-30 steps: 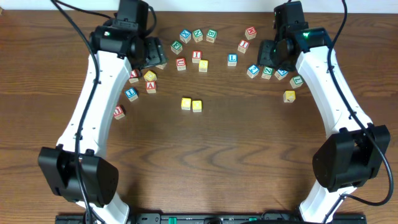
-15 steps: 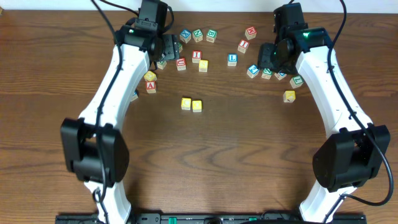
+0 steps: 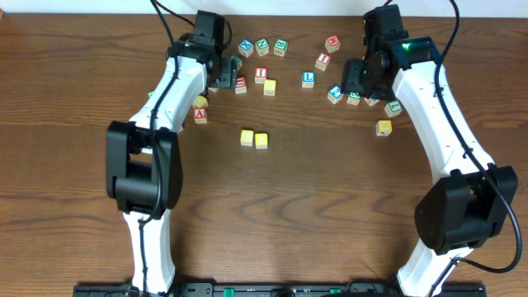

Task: Spell out CORL
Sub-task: 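Move left gripper over the green R block in the arc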

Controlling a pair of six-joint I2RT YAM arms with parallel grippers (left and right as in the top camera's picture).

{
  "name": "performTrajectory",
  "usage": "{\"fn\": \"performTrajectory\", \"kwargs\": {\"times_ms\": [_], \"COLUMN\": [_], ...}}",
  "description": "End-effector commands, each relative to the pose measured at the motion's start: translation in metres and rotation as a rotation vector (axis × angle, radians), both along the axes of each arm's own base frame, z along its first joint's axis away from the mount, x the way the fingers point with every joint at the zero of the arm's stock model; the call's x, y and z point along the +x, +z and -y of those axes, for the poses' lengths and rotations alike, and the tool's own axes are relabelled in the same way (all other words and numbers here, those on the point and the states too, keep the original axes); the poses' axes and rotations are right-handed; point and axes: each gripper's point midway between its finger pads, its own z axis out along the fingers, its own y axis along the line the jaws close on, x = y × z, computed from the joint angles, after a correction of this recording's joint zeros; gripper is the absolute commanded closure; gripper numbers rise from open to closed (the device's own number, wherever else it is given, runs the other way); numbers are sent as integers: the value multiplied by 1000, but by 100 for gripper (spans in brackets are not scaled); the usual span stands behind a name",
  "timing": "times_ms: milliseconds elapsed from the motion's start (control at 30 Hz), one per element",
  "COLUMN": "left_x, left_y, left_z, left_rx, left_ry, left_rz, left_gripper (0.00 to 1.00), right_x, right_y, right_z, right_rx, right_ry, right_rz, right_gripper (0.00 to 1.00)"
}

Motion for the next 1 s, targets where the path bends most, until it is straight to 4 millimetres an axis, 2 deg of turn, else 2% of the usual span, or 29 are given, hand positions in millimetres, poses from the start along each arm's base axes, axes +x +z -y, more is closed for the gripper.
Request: {"fn": "performTrajectory", "kwargs": {"times_ms": [0,400,700,800,867,967], "left_x": [1,-3,0,2,3,2], "left_y": [-10,-47,-64,-66,-65,-66], "left_z": [0,3,4,4,4,4], "left_rx": [15,25,26,26,25,26], "left_ry": [-21,-29,-29,-29,-29,-29], "left_rz": [-9,-73,-82,-78,-75,-78], "left_gripper": [18,18,19,25,36,44], "right_x": [2,1,0,0,0,0], "right_y": [2,-1,-1,-1,-1,-1], "right_z": [-1,-1,-1,-1,-1,-1], "right_rx": [-11,-12,-12,-12,-12,-12], "right_ry": [4,4,4,4,4,4], "right_rz": [6,0,-1,-3,-3,-3], "right_gripper": [34,34,34,34,34,34]}}
